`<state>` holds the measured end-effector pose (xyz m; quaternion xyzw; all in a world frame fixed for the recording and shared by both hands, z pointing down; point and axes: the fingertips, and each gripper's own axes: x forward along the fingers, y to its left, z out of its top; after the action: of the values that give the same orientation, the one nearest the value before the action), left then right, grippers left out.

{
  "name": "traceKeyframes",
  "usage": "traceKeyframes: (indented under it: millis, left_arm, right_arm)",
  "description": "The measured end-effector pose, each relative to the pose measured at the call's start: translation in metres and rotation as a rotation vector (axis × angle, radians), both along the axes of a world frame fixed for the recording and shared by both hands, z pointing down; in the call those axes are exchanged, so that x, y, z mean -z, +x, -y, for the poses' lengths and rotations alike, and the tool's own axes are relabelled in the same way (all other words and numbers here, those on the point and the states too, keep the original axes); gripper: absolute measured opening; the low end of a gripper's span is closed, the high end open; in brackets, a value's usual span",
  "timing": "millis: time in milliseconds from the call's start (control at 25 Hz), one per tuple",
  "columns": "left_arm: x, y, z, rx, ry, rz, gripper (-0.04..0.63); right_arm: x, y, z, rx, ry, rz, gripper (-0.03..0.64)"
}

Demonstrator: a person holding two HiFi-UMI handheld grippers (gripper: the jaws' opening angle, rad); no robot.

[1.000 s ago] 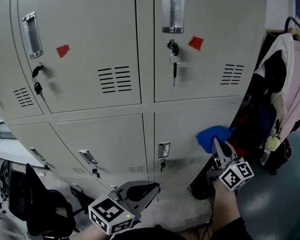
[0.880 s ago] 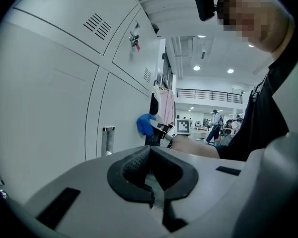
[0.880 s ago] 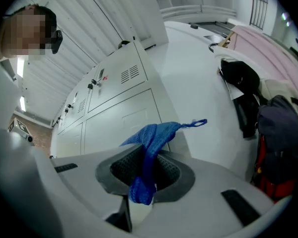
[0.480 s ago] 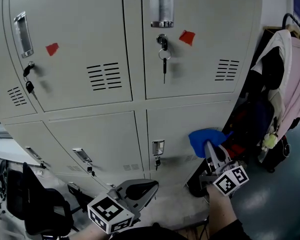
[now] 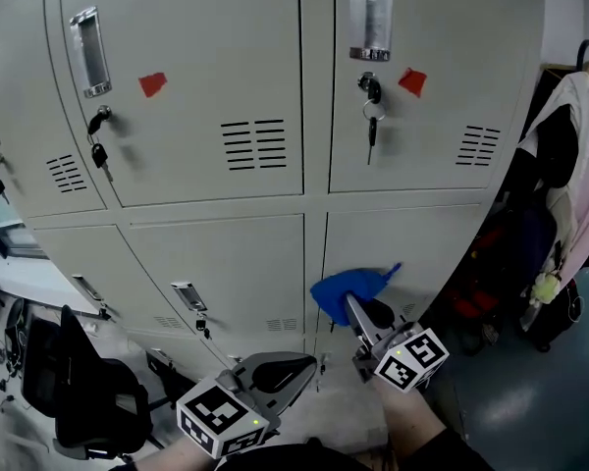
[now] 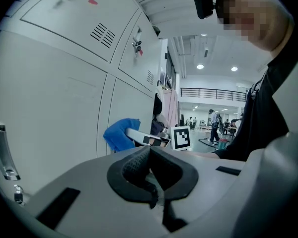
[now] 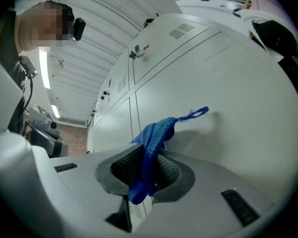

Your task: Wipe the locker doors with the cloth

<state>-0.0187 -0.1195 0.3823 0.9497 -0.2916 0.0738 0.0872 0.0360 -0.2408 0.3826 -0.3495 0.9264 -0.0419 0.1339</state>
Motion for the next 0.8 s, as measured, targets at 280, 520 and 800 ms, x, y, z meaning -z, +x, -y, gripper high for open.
traceKeyframes:
  millis: [280,520,800]
  left_arm:
    - [0.003,-0.012,0.0,0.027,0.006,0.006,0.006]
    - [0.003,0.0,0.005,0.009,0.007,0.011,0.006]
    - [0.004,0.023,0.014,-0.011,0.009,0.009,0.006]
  right_arm:
    - [-0.01,0.027,0.01,-0.073,-0.018,-0.012,0.049]
    - [-0.019,0.097,0.021,-0.184,-0.043,0.005,0.049]
    - [-0.027,0.17,0.03,-0.306,-0.07,0.038,0.049]
